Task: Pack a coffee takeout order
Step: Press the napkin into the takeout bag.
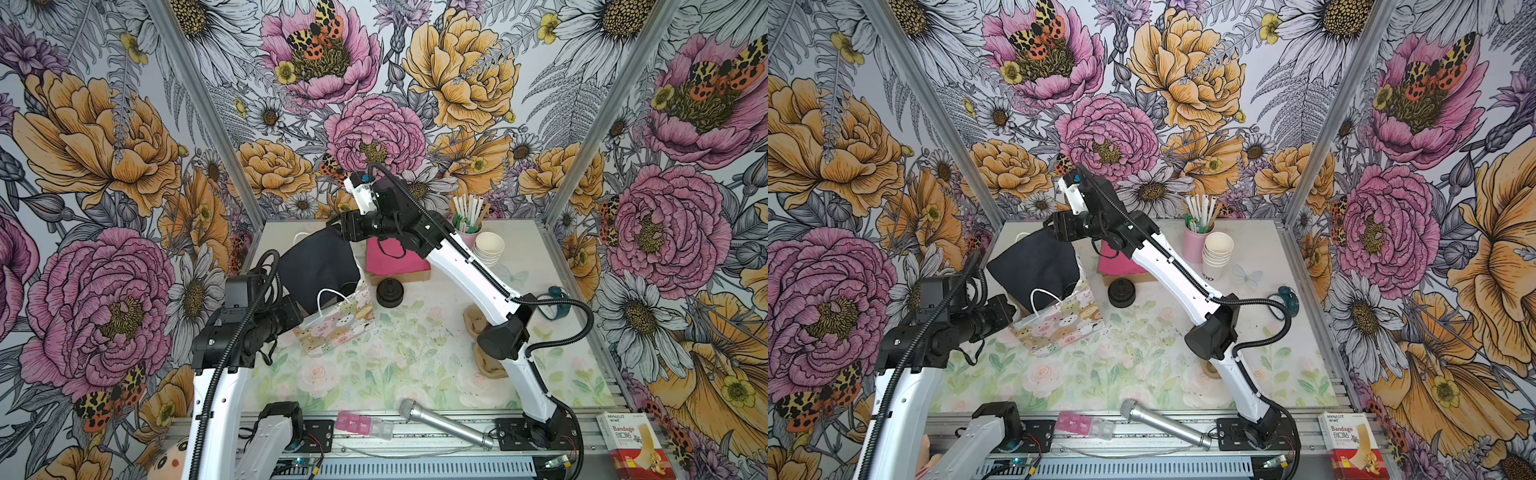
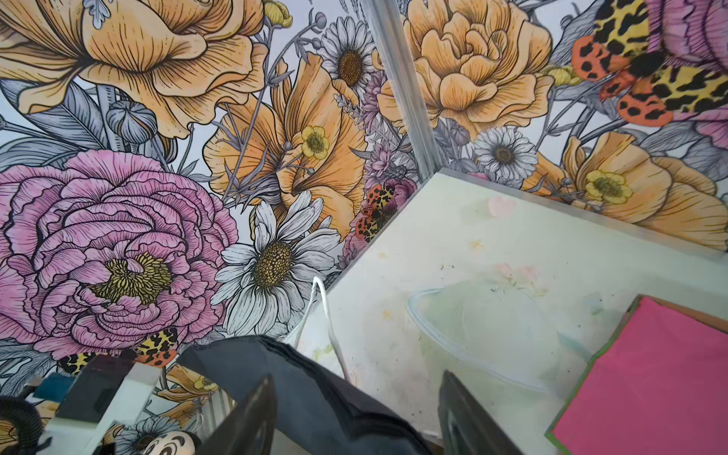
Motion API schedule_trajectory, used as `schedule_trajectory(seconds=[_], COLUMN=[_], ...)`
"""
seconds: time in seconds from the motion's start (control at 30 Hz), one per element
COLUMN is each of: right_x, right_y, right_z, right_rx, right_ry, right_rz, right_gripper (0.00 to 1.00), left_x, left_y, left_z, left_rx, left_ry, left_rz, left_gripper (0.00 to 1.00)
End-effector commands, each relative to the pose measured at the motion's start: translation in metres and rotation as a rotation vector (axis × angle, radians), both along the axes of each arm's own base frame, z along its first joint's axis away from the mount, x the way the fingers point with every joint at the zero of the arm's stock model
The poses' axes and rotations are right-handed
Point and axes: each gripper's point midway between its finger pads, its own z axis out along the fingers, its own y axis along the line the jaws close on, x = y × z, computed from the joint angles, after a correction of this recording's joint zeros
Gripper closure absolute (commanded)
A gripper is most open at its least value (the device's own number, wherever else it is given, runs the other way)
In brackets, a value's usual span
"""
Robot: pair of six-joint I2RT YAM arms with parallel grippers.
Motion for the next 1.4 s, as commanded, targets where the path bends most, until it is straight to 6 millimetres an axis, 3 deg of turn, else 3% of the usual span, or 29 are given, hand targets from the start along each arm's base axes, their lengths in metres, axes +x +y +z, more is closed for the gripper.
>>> schedule_trajectory(seconds=[0.0, 0.23, 0.47, 0.63, 0.8, 1.07, 1.17, 1.37], right_x=[-0.005, -0.004, -0.01, -0.019, -0.042, -0.084, -0.088, -0.081], right_y=[0.006, 0.012, 0.018, 0.021, 0.022, 0.013, 0.009, 0.007], right_z=[0.002, -0.009, -0.014, -0.008, -0.002, -0.053, -0.073, -0.093], right_rx=[0.015, -0.003, -0.012, -0.006, -0.021, -0.17, -0.217, -0.276], right_ry=[-0.014, -0.017, -0.018, -0.028, -0.039, 0.019, 0.046, 0.065], right_rz=[0.057, 0.073, 0.1, 0.114, 0.157, 0.229, 0.222, 0.182], right_gripper=[0.36, 0.51, 0.8, 1.0, 1.0, 1.0, 1.0, 1.0], left_x=[-0.002, -0.002, -0.001, 0.0, 0.001, 0.005, 0.006, 0.008], left_y=[0.001, 0.001, 0.002, 0.002, 0.002, 0.003, 0.002, 0.002], left_z=[-0.001, -0.002, -0.004, -0.004, -0.005, -0.004, -0.005, -0.004], left_rx=[0.0, -0.002, -0.001, 0.0, 0.002, 0.005, 0.002, 0.001], left_ry=[0.004, 0.007, 0.014, 0.018, 0.019, 0.022, 0.022, 0.023], left_rz=[-0.004, 0.002, 0.002, 0.0, 0.003, -0.002, -0.004, -0.008], left_gripper=[1.0, 1.0, 1.0, 1.0, 1.0, 1.0, 1.0, 1.0])
